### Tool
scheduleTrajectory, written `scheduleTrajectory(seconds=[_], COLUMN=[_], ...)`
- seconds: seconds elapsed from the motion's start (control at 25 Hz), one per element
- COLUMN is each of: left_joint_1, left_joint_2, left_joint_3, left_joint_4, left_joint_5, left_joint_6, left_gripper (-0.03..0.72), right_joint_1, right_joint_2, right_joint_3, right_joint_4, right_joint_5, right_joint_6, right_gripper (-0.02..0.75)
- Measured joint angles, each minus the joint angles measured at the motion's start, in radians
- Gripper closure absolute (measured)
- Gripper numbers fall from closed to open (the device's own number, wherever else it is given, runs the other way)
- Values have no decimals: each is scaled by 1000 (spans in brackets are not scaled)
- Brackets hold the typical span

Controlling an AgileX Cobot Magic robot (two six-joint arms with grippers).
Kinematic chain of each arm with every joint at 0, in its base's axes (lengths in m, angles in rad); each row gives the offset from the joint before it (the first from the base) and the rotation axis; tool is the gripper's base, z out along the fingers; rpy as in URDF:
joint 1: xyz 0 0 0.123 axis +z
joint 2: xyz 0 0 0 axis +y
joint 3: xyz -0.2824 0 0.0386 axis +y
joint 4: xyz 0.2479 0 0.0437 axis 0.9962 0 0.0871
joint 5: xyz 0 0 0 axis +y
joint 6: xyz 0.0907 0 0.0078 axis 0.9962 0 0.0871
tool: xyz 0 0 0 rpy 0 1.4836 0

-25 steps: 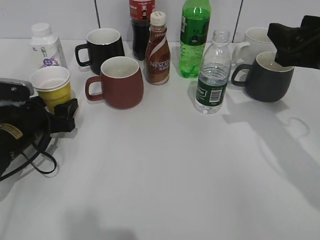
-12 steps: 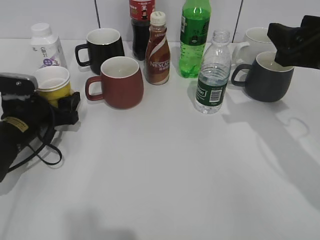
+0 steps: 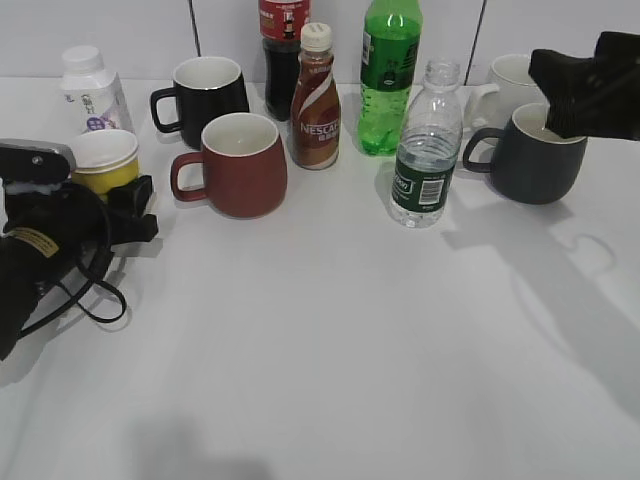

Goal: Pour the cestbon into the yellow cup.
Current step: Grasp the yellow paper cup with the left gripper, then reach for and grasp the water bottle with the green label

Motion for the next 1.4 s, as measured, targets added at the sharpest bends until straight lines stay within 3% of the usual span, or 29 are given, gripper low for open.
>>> scheduleTrajectory(seconds=[0.24,0.64,0.96,1.16,1.4], left_joint_1=[0,0,0,0,0], left_joint_2=[0,0,0,0,0], left_joint_3=[0,0,0,0,0], left_joint_4=[0,0,0,0,0], left_joint_5=[0,0,-1,-1,-1], left_joint_6=[0,5,5,5,5], left_gripper=[293,305,330,340,344], right_joint_1=[21,97,97,97,97], right_joint_2=[0,10,189,347,430], right_joint_3=[0,67,111,106,33], right_joint_4=[-128,-152,-169,-153,-147], right_joint_5=[20,81,-129,-298,-321], right_joint_6=[63,87,76,22,14], right_gripper=[227,227,134,121,121])
